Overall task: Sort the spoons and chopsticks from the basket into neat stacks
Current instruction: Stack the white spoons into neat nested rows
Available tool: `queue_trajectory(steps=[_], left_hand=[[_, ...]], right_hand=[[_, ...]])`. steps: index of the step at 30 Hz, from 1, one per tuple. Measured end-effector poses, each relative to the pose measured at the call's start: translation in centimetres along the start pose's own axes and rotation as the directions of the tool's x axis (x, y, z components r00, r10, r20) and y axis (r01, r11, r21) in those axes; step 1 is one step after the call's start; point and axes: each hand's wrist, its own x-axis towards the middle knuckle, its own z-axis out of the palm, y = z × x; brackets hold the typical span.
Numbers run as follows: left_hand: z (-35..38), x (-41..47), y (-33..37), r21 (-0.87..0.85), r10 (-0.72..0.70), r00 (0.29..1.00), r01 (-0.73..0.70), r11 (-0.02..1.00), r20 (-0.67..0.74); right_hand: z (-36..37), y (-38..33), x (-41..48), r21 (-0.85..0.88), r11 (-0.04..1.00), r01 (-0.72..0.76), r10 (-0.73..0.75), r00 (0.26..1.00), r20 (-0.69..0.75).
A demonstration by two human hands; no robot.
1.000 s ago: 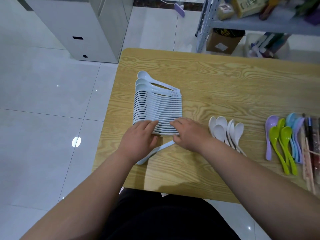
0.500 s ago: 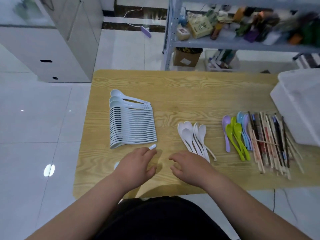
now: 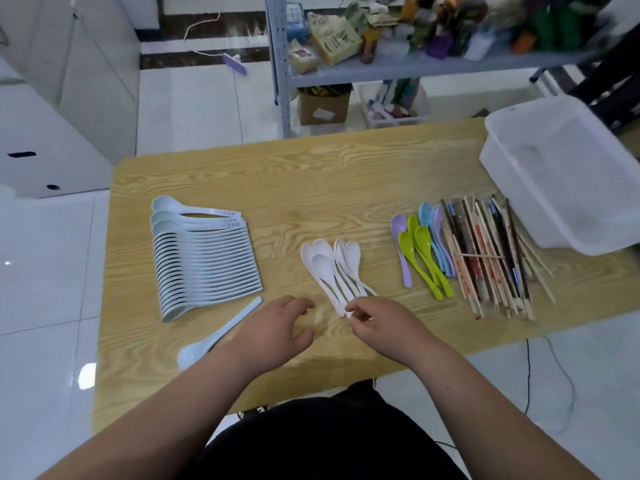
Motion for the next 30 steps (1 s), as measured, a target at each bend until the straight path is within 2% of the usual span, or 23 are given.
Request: queue_trajectory(steps=[2, 5, 9, 12, 15, 19, 22, 26, 30], left_hand=[[0.5, 1.5, 0.9, -0.053, -0.085, 0.996, 0.085, 0.995, -0.002], [1.3, 4.1, 2.3, -0.205, -0.304, 0.952, 0.291, 0.935, -0.038], [1.9, 8.6, 2.9, -0.377, -0.628, 0.772, 0.554, 0.742, -0.101], [2.1, 11.8, 3.0, -0.416, -0.745, 0.651, 0.644, 0.642, -0.143], [2.4, 13.7, 3.0, -0.392, -0.798, 0.582, 0.704, 0.592, -0.159], [2.9, 14.1, 3.0, -0.407, -0.840, 0.513, 0.738, 0.538, -0.178], [3.1, 13.1, 3.0, -0.513, -0.874, 0.464, 0.721, 0.466, -0.143], [3.2, 10.9, 2.9, -0.726, -0.915, 0.398, 0.612, 0.313, -0.059], [2.9, 9.0, 3.4, -0.871, -0.910, 0.415, 0.450, 0.196, 0.010]], right_hand=[[-1.4, 1.8, 0.8, -0.011, 1.000, 0.026, -0.025, 0.998, 0.054], [-3.5, 4.6, 2.2, -0.052, 0.998, 0.045, -0.039, 0.992, 0.116], [-4.2, 7.2, 5.6, -0.241, 0.966, 0.089, -0.067, 0.993, 0.098], [-4.0, 7.5, 7.7, -0.332, 0.938, 0.100, -0.078, 0.994, 0.078], [-3.5, 7.1, 9.0, -0.361, 0.927, 0.107, -0.060, 0.989, 0.138], [-2.4, 7.5, 10.2, -0.331, 0.935, 0.131, -0.076, 0.982, 0.172], [-2.8, 7.8, 9.6, -0.263, 0.958, 0.111, -0.068, 0.984, 0.167], [-4.0, 8.4, 8.1, -0.151, 0.984, 0.097, -0.082, 0.991, 0.107], [-4.4, 7.9, 6.9, -0.029, 0.992, 0.121, -0.120, 0.992, 0.032]])
